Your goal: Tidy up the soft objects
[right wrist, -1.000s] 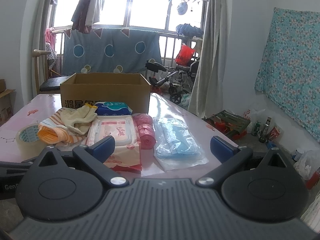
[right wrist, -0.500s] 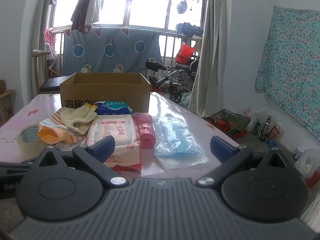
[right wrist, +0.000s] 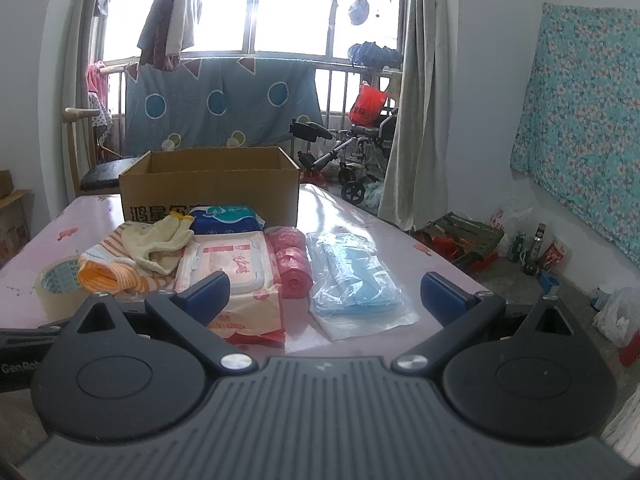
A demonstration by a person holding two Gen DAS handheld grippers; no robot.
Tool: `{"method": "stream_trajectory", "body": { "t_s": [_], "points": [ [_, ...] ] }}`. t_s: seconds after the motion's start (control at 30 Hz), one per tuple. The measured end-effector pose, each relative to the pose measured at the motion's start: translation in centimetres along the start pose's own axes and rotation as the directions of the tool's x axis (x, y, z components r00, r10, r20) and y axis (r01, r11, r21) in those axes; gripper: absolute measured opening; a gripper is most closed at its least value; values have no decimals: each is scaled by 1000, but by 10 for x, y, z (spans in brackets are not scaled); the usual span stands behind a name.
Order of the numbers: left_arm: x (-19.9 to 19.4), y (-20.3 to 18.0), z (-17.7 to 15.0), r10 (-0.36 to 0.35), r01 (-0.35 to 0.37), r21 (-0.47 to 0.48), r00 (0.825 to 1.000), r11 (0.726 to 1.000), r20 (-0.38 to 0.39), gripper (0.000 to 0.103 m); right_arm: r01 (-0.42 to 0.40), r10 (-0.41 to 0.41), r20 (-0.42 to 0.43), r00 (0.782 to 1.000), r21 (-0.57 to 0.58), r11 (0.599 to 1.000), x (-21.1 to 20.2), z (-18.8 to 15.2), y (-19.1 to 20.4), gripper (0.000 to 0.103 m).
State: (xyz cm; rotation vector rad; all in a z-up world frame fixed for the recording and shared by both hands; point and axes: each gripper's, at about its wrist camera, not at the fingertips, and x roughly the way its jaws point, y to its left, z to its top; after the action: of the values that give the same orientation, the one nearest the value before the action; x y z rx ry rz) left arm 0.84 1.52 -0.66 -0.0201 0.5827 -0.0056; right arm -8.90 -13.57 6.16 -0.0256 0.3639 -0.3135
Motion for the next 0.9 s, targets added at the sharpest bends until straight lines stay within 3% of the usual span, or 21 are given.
{"method": "stream_trajectory", "body": {
  "t_s": [0.13,0.27,0.5,0.73,0.9],
  "points": [
    [-6,12,5,-58,60,-48,997,997,41,103,-56,56,12,998,60,997,-2,7,-10,102],
    [-2,16,14,-98,99,-9,993,995,64,102,-133,138,-43,989,111,985,9,20,-15,100],
    [26,48,39,-135,134,-50,991,990,1,93,-265,289,-124,949,179,948,46,51,-19,96],
    [72,70,71,-186,187,2,979,982,-81,82,-270,324,-222,920,241,932,120,65,-44,81],
    [109,60,95,-226,239,93,965,966,-130,77,-246,316,-270,909,265,932,176,74,-67,71]
  ]
}}
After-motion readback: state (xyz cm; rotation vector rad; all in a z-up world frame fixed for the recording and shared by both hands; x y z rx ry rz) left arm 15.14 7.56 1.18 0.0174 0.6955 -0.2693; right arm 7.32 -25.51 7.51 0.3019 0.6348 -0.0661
